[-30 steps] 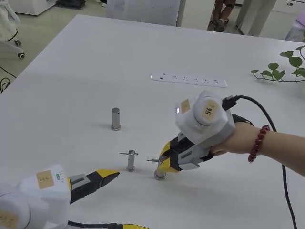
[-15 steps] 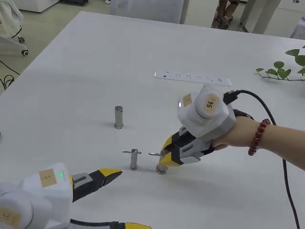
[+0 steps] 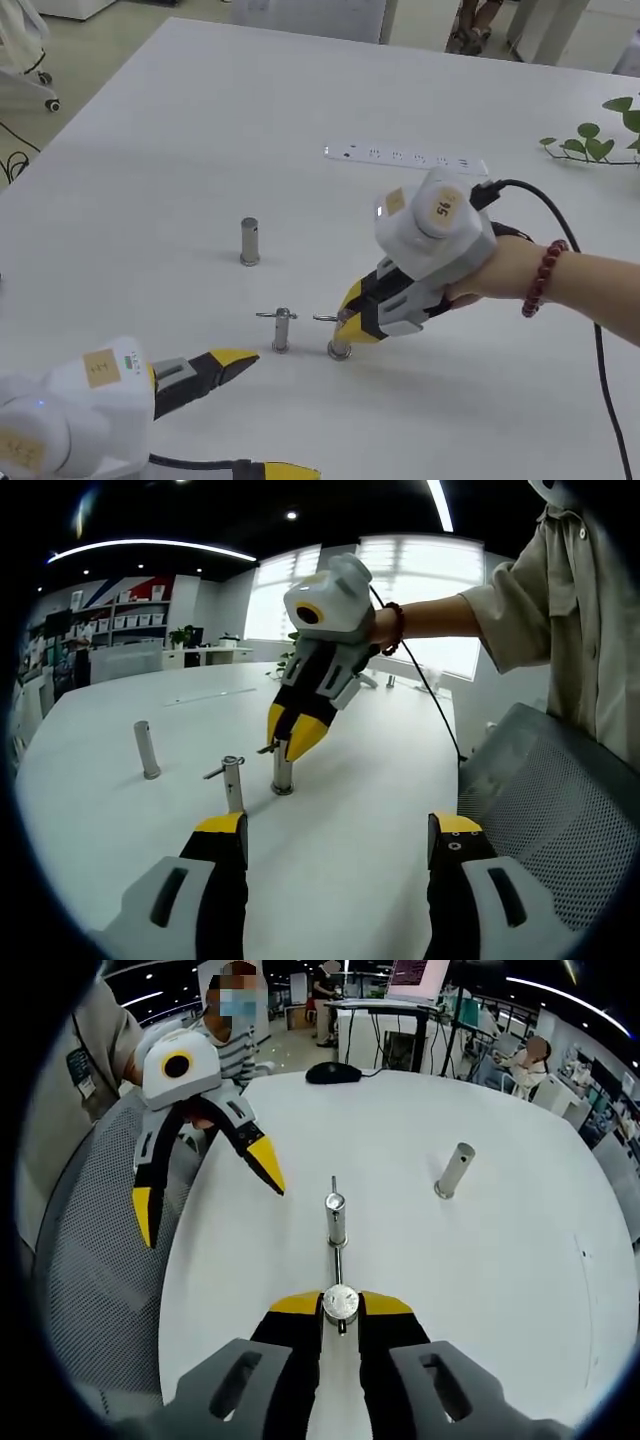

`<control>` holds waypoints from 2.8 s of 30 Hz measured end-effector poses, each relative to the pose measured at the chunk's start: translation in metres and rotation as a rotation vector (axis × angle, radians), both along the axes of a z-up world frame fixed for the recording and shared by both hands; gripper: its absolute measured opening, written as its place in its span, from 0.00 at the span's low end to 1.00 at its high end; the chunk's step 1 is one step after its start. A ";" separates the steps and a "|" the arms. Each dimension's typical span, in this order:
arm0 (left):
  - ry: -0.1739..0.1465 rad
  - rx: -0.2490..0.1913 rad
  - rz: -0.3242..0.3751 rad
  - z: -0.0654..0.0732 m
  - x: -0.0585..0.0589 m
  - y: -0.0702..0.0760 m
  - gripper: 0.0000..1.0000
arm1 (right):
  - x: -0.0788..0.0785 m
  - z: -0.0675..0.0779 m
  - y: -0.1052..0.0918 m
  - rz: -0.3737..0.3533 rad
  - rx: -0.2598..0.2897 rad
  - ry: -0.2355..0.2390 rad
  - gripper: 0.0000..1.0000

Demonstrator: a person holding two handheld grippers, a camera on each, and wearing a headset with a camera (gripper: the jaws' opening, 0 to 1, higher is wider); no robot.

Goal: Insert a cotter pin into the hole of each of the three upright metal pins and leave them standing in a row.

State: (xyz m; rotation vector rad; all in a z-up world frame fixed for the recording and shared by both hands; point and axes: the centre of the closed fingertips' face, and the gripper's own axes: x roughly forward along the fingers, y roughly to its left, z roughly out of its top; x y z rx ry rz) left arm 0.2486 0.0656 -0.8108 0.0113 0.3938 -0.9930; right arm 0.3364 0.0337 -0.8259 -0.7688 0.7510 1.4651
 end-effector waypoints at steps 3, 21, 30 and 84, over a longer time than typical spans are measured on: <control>0.001 0.004 0.001 -0.001 0.000 0.001 0.73 | -0.001 0.000 0.001 -0.003 0.000 0.006 0.14; 0.001 0.004 0.003 -0.001 0.000 0.002 0.73 | -0.003 0.000 0.002 -0.049 0.022 0.069 0.18; 0.001 0.001 0.004 0.000 0.001 0.001 0.74 | -0.006 0.005 0.005 -0.057 0.034 0.066 0.25; 0.018 -0.010 0.056 0.003 0.007 0.013 0.88 | 0.103 0.036 0.100 -0.463 0.357 0.004 0.43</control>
